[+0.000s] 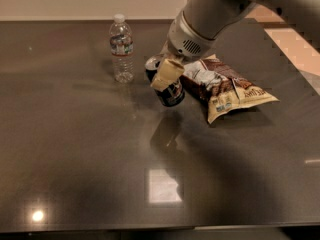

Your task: Knock pepsi can over

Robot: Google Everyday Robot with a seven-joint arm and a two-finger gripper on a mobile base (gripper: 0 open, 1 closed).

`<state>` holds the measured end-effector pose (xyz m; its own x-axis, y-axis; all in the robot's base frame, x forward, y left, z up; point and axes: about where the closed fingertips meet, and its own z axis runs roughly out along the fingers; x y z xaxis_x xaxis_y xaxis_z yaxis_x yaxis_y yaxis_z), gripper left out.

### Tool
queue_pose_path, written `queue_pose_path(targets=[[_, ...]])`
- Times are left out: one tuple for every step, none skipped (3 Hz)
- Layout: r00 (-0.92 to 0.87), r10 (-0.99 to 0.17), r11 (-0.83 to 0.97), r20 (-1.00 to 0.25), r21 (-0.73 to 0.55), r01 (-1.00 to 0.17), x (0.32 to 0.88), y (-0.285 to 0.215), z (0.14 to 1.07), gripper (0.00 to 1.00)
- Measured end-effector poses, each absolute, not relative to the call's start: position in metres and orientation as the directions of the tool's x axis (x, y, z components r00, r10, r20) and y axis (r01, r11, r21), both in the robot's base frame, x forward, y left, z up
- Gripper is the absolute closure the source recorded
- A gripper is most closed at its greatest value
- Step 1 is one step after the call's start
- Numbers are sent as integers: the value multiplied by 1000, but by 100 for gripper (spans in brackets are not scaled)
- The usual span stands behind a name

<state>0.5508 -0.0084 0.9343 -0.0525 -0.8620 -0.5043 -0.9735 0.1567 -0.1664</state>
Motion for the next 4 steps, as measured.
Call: queue_pose_path(targets=[[-19,-915,96,-403,-172,-980,540,-25,936,100],[13,-946,41,-325,-159,-986,532,-34,932,100],[41,-962,-5,-270,-132,-991,526,-38,924,100],[74,-972,-54,-223,-97,-994,521,-38,914,100]])
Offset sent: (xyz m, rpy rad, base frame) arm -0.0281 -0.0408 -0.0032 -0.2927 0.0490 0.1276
